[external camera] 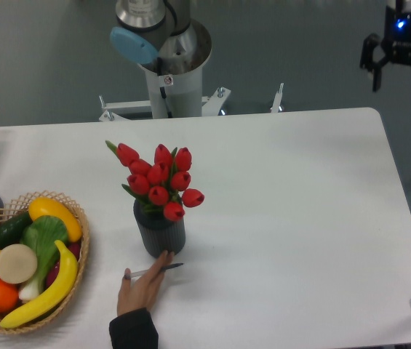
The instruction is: Insert the flowers into the vase
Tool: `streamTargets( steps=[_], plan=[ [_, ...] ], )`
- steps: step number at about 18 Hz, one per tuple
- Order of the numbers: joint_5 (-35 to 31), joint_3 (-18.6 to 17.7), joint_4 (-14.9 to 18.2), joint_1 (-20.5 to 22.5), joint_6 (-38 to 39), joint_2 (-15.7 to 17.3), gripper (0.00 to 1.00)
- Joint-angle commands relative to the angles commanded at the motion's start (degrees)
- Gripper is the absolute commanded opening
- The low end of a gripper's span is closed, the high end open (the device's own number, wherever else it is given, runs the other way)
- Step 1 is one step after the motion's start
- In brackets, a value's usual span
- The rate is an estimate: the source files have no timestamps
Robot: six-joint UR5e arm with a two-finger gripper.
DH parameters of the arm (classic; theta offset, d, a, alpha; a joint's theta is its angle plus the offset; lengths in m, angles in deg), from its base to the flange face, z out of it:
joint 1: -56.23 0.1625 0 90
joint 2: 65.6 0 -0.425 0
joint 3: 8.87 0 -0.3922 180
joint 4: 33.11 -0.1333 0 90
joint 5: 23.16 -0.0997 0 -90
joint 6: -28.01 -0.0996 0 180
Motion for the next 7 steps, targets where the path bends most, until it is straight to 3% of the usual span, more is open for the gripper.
streamTargets(
  steps=[2,7],
  plan=[
    [0.1,-0.1,0.4,1.4,-3.6,0.0,1.00],
    [0.2,-0.1,0.4,1.5,-3.9,0.0,1.00]
  ],
)
